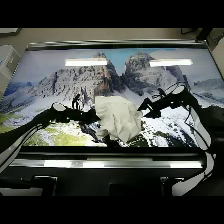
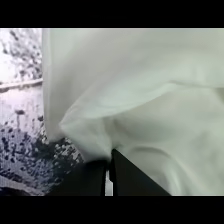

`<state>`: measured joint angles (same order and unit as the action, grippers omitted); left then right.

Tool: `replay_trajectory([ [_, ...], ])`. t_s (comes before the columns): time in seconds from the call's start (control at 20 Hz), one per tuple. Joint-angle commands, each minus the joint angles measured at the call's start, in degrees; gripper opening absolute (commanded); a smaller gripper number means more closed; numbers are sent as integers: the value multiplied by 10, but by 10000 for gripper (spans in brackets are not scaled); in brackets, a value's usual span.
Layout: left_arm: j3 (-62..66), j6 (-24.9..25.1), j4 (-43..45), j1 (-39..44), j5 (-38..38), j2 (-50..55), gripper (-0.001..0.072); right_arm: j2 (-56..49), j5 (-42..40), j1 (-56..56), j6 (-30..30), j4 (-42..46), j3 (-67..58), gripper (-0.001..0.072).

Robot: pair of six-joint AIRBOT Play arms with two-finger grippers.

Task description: Fold the clothes and pants, and hang the long-sleeved shirts on hangers.

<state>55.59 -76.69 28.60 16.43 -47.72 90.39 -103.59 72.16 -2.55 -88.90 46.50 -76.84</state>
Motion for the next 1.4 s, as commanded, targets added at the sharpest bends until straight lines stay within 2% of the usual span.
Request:
replay_trajectory([
  [0.0, 0, 27, -1, -3, -23, -13, 20, -2, -81, 40, 4, -22, 5, 239],
  [0.05, 1, 31, -1, -7, -28, -25, 20, 0, -84, 42, -4, -21, 2, 34],
  [0.25, 25, 65, 6, -59, -28, -129, 19, 48, -51, 10, 13, 38, -82, 35],
  [0.55, 176, 92, 6, -173, -19, -343, 19, 238, -64, -60, 57, 82, -302, 36],
  [0.75, 217, 92, 3, -185, 84, -472, 19, 394, -133, -63, 59, 134, -320, 37],
  [0.9, 217, 92, 5, -186, 170, -539, 20, 467, -125, -63, 40, 183, -320, 37],
  [0.95, 217, 92, 6, -186, 174, -551, 19, 482, -111, -63, 30, 183, -320, 37],
  [1.05, 216, 92, 8, -186, 133, -553, 20, 495, -56, -63, 16, 183, -320, 37],
  [1.2, 182, 92, 43, -186, 43, -528, 20, 479, 100, -62, -28, 183, -296, 37],
  [1.3, 120, 92, 43, -184, 25, -501, 20, 458, 199, -61, -35, 183, -224, 37],
  [1.35, 86, 92, 43, -180, 28, -484, 20, 451, 218, -61, -35, 183, -170, 37],
])
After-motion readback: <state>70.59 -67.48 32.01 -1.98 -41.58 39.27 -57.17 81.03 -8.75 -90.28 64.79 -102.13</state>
